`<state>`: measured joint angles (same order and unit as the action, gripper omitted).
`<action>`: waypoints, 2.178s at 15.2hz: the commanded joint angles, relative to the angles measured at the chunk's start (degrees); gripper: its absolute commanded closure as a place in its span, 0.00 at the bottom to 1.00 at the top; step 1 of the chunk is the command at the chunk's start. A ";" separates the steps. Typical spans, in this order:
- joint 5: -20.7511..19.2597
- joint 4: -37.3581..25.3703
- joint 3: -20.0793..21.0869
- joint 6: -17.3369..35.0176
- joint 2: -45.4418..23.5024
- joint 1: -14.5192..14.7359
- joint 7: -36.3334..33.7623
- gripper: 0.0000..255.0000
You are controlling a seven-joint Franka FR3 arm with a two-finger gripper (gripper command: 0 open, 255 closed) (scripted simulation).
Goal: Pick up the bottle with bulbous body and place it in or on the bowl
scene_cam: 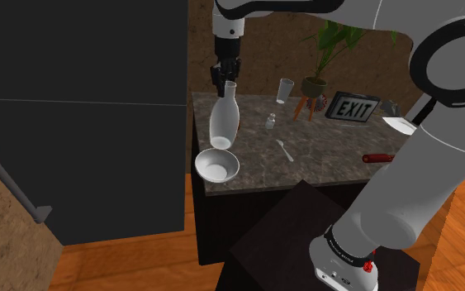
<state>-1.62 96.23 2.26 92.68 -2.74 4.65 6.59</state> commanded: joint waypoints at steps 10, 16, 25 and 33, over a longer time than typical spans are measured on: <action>-0.04 8.41 -0.04 8.56 -0.09 -0.05 -0.16 1.00; -0.10 12.14 -0.05 13.03 -0.83 -0.05 -0.29 1.00; -0.15 14.12 -0.05 15.65 -1.47 -0.06 -0.38 1.00; -0.15 14.12 -0.05 15.64 -1.47 -0.05 -0.38 0.00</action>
<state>-1.77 110.34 2.21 108.32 -4.21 4.60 6.21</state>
